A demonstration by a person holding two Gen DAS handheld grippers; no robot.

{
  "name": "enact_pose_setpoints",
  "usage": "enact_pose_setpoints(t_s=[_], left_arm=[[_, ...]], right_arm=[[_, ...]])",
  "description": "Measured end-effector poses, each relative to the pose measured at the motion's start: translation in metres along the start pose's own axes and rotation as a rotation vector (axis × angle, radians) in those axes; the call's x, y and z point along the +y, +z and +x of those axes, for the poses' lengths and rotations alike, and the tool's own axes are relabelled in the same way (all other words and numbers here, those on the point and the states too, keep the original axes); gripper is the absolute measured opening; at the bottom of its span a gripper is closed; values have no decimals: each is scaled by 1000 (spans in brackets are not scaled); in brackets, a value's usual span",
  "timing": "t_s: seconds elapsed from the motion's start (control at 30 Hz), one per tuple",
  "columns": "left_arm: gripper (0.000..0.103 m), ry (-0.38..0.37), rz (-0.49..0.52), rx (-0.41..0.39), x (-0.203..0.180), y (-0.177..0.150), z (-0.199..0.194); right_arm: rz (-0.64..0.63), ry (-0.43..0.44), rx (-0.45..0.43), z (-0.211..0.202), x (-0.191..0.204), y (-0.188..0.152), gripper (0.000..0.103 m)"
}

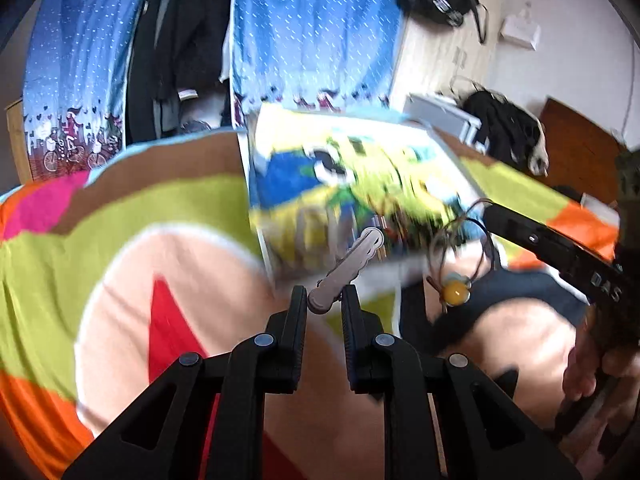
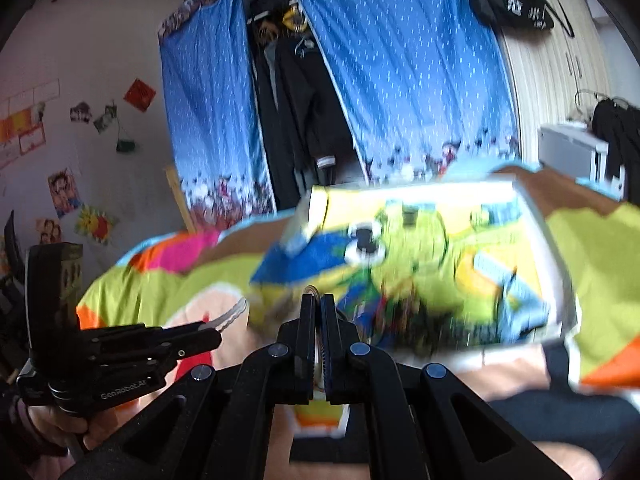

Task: Organize jewelry
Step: 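Carry the cord piece into the tray and open both tools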

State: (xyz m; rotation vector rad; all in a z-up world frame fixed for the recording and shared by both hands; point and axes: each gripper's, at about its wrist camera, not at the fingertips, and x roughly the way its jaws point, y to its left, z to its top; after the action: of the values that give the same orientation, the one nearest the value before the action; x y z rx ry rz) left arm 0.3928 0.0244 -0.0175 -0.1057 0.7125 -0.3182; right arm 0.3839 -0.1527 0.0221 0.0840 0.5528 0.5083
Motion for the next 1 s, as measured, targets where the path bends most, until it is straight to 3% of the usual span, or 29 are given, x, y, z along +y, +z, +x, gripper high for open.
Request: enact_pose_setpoints(t_s=[0.13, 0.3, 0.57, 1.0], left_arm=[[14, 34, -41, -9, 7, 39, 21], [14, 86, -64, 32, 18, 63, 59], [14, 133, -87, 135, 27, 62, 112], [15, 142, -103, 159, 18, 68, 111]], right_arm=[[33, -19, -16, 26, -13, 30, 3], [61, -84, 21, 63, -36, 42, 3], [131, -160, 107, 90, -74, 21, 3], [160, -212, 132, 73, -90, 11, 4]])
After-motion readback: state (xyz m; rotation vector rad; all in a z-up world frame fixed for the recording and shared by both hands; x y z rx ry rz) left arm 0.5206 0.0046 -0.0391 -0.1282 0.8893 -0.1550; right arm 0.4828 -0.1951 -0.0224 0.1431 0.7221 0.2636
